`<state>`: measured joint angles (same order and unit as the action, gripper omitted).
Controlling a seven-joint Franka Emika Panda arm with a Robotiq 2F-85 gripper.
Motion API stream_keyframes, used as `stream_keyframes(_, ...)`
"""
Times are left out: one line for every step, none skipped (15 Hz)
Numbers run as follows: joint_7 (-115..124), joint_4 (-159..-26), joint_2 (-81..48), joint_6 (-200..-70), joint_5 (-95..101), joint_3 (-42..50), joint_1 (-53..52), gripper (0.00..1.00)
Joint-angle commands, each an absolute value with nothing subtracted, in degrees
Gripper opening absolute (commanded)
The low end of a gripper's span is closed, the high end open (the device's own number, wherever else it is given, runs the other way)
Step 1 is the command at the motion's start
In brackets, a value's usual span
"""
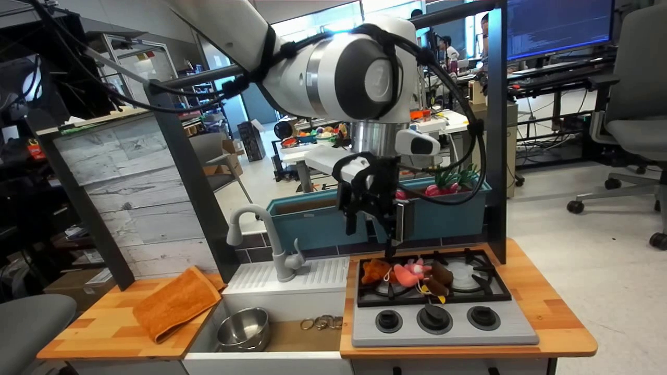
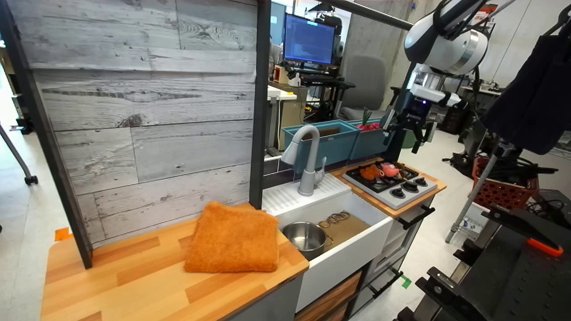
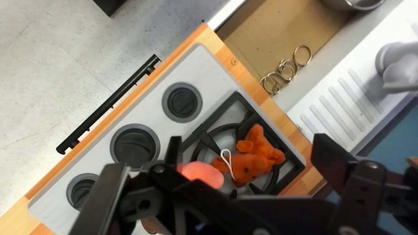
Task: Use the towel to wipe the table, then put the dolls on the stove
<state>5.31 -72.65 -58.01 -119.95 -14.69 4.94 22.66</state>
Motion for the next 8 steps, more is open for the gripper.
stream_keyframes(-4.6, -86.7, -46.7, -122.4, -11.2, 5.1, 21.8, 1.0)
stream_keyframes(-7.7, -89.1, -44.6, -123.1, -10.7, 5.0, 21.9, 1.0)
stream_keyframes(-10.7, -91.7, -42.2, -123.6, -10.5, 4.6, 22.0, 1.0)
stream_keyframes(-13.8, -94.3, -39.7, -122.6, -10.2, 4.2, 22.2, 1.0)
stream_keyframes(-15.9, -97.0, -37.2, -120.9, -9.2, 4.5, 21.7, 1.0)
stream_keyframes(-11.8, -88.3, -44.3, -120.6, -11.0, 5.0, 22.0, 1.0)
stream_keyframes(-13.6, -90.9, -42.1, -120.5, -10.6, 5.0, 21.9, 1.0)
stream_keyframes(-14.5, -92.9, -40.4, -120.5, -10.5, 5.0, 21.8, 1.0)
